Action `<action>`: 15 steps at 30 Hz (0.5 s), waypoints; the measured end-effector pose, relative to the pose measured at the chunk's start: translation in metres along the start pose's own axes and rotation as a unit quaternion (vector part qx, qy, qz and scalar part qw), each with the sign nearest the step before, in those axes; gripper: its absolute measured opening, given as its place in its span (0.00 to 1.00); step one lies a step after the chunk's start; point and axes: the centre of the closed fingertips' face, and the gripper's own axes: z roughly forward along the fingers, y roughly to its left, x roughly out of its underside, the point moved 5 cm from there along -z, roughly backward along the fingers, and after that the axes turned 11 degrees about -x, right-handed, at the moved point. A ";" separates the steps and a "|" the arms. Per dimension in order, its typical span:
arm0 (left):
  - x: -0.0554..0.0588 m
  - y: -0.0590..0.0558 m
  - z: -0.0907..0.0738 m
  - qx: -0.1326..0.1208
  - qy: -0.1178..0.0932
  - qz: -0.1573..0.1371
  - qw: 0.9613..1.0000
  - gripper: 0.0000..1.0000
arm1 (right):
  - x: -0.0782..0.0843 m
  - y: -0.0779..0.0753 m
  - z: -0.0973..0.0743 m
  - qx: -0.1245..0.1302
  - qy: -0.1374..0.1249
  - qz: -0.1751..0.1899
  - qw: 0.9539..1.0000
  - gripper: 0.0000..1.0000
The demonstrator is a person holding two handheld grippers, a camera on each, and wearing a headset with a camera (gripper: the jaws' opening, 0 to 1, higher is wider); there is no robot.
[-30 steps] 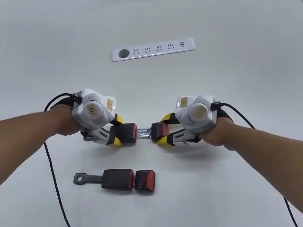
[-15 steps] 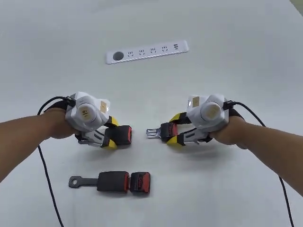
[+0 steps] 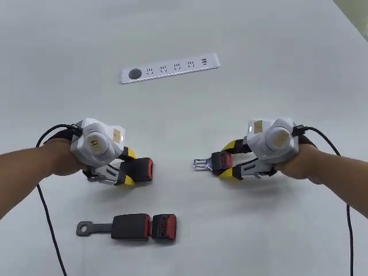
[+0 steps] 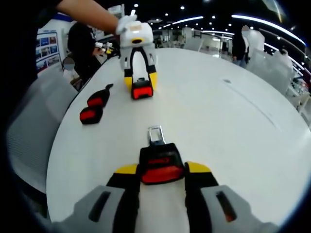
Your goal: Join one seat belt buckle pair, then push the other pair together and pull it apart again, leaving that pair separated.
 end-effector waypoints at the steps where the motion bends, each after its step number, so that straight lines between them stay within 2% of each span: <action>1: 0.000 0.000 0.000 0.000 0.000 0.000 1.000 0.34 | 0.002 -0.001 -0.002 0.002 0.001 0.002 1.000 0.35; 10: 0.001 0.000 -0.001 0.001 0.001 0.005 1.000 0.35 | 0.019 -0.005 -0.018 0.010 0.004 0.012 1.000 0.36; 15: 0.001 0.000 -0.001 0.000 0.002 0.005 1.000 0.35 | 0.018 -0.003 -0.019 0.011 0.004 0.010 1.000 0.36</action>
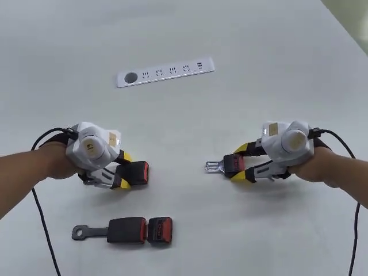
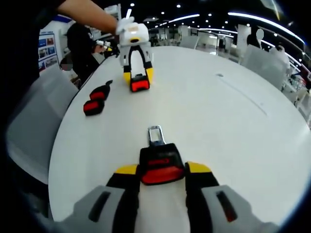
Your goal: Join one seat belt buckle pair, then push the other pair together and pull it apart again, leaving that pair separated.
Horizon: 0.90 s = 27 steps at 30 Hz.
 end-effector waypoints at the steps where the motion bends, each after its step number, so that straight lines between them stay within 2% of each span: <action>1: 0.000 0.000 0.000 -0.001 0.000 -0.001 1.000 0.35 | 0.000 0.001 0.000 0.000 0.001 0.000 1.000 0.37; 3: 0.000 0.000 0.000 -0.003 0.002 -0.009 1.000 0.35 | 0.000 0.003 0.001 -0.001 0.011 -0.009 1.000 0.39; 5: 0.000 -0.003 -0.001 0.001 0.005 -0.015 1.000 0.40 | -0.001 0.007 0.002 0.001 0.015 -0.006 1.000 0.44; 6: 0.000 -0.008 -0.002 0.009 0.013 -0.060 0.998 0.45 | -0.001 0.007 0.001 0.009 0.012 0.003 1.000 0.51; 7: 0.000 -0.005 -0.003 -0.004 0.017 -0.078 0.997 0.49 | -0.002 0.007 -0.001 0.016 0.004 0.008 1.000 0.55; 8: 0.001 -0.001 -0.007 -0.026 0.025 -0.088 0.995 0.51 | -0.008 0.006 -0.003 0.030 -0.020 0.022 0.999 0.58; 9: 0.000 0.002 -0.010 -0.044 0.022 -0.088 0.995 0.52 | -0.011 0.006 -0.005 0.036 -0.031 0.031 0.998 0.62; 10: -0.003 0.004 -0.014 -0.066 0.007 -0.116 0.991 0.55 | -0.014 0.006 -0.007 0.048 -0.042 0.042 0.997 0.65; 12: -0.008 0.005 -0.021 -0.084 -0.014 -0.153 0.985 0.71 | -0.019 0.004 -0.011 0.076 -0.053 0.048 0.994 0.74; 13: -0.010 0.008 -0.027 -0.109 -0.032 -0.177 0.978 0.78 | -0.021 0.005 -0.011 0.085 -0.061 0.055 0.993 0.76; 14: -0.011 0.011 -0.031 -0.127 -0.048 -0.186 0.973 0.82 | -0.023 0.006 -0.013 0.100 -0.073 0.072 0.990 0.78; 15: -0.012 0.011 -0.038 -0.149 -0.061 -0.209 0.965 0.82 | -0.026 0.007 -0.014 0.113 -0.080 0.080 0.987 0.80; 16: -0.012 0.010 -0.042 -0.161 -0.069 -0.234 0.956 0.82 | -0.029 0.008 -0.016 0.126 -0.089 0.077 0.985 0.81; 17: -0.013 0.010 -0.048 -0.178 -0.083 -0.266 0.944 0.84 | -0.033 0.009 -0.018 0.139 -0.100 0.076 0.982 0.82; 19: -0.014 0.007 -0.058 -0.201 -0.104 -0.295 0.928 0.92 | -0.045 0.014 -0.024 0.169 -0.135 0.095 0.972 0.86; 20: -0.015 0.006 -0.066 -0.223 -0.120 -0.315 0.915 0.94 | -0.048 0.016 -0.027 0.180 -0.144 0.097 0.968 0.89; 21: -0.015 0.005 -0.072 -0.235 -0.130 -0.325 0.907 0.95 | -0.051 0.017 -0.029 0.190 -0.150 0.097 0.965 0.91; 22: -0.013 0.001 -0.078 -0.246 -0.136 -0.331 0.901 0.97 | -0.055 0.021 -0.031 0.201 -0.156 0.101 0.962 0.92; 23: -0.012 -0.004 -0.083 -0.251 -0.136 -0.336 0.897 0.99 | -0.058 0.025 -0.031 0.201 -0.159 0.103 0.961 0.94; 25: -0.012 -0.014 -0.097 -0.263 -0.147 -0.356 0.885 1.00 | -0.065 0.033 -0.035 0.215 -0.170 0.100 0.956 0.95; 26: -0.013 -0.017 -0.103 -0.272 -0.161 -0.362 0.877 1.00 | -0.067 0.037 -0.036 0.217 -0.172 0.099 0.956 0.96; 27: -0.013 -0.022 -0.112 -0.285 -0.176 -0.372 0.866 1.00 | -0.070 0.041 -0.038 0.219 -0.175 0.098 0.955 0.96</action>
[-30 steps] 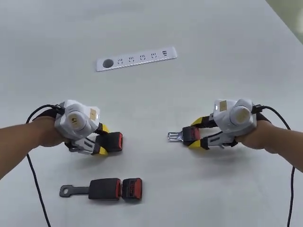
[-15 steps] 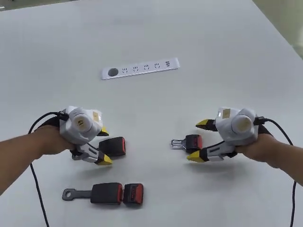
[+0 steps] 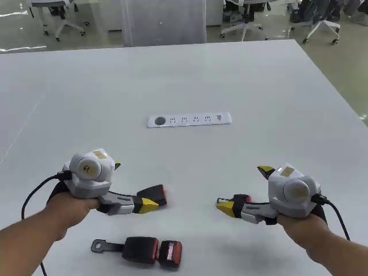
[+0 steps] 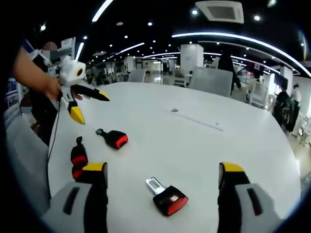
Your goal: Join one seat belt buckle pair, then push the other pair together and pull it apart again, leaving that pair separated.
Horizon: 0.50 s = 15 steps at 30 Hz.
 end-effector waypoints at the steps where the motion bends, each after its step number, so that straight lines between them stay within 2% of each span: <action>1: 0.001 0.000 -0.005 -0.005 -0.002 -0.005 1.000 1.00 | -0.002 0.004 -0.003 0.004 -0.004 -0.001 1.000 0.96; 4: 0.009 0.001 -0.025 -0.014 -0.006 -0.014 1.000 1.00 | -0.006 0.018 -0.014 0.014 -0.012 -0.001 1.000 0.98; 6: 0.012 -0.001 -0.039 -0.022 -0.020 -0.016 0.999 1.00 | -0.007 0.027 -0.020 0.016 -0.016 -0.002 1.000 0.99; 7: 0.012 -0.001 -0.046 -0.024 -0.034 -0.029 0.999 1.00 | -0.007 0.032 -0.023 0.016 -0.017 -0.005 1.000 0.99; 8: 0.014 -0.003 -0.052 -0.023 -0.037 -0.036 0.998 1.00 | -0.008 0.036 -0.025 0.016 -0.017 -0.011 1.000 0.99; 11: 0.022 -0.010 -0.070 -0.010 -0.044 -0.040 0.998 1.00 | -0.006 0.049 -0.033 0.012 -0.018 -0.018 1.000 1.00; 15: 0.033 -0.021 -0.094 0.011 -0.058 -0.027 0.998 1.00 | -0.006 0.068 -0.045 0.000 -0.022 -0.036 0.999 1.00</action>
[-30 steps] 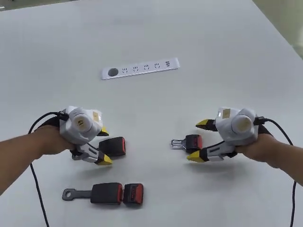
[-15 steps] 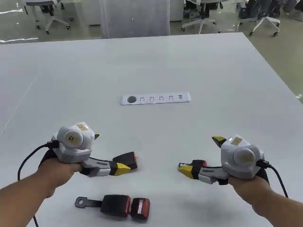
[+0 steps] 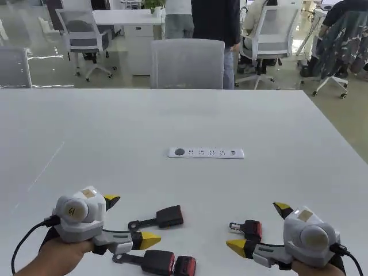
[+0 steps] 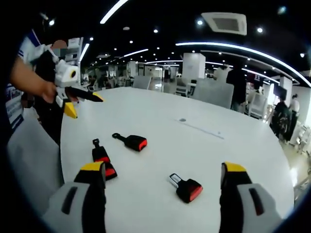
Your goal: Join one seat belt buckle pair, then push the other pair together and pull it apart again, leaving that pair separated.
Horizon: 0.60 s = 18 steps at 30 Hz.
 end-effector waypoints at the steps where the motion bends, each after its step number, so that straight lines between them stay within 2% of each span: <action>1: 0.003 -0.001 -0.006 0.006 -0.003 0.003 1.000 1.00 | 0.001 0.003 -0.002 -0.003 0.000 -0.003 1.000 1.00; 6: 0.013 -0.006 -0.028 0.028 0.000 0.003 1.000 1.00 | 0.013 0.022 -0.013 -0.019 0.007 -0.010 1.000 1.00; 9: 0.017 -0.004 -0.040 0.024 0.001 0.027 0.999 1.00 | 0.019 0.035 -0.021 -0.023 0.010 -0.016 1.000 1.00; 13: 0.020 -0.003 -0.058 0.021 -0.010 0.029 0.999 1.00 | 0.025 0.042 -0.029 -0.015 0.004 -0.011 1.000 1.00; 18: 0.022 0.002 -0.073 0.012 -0.023 0.015 1.000 1.00 | 0.023 0.051 -0.043 0.003 -0.021 0.006 1.000 1.00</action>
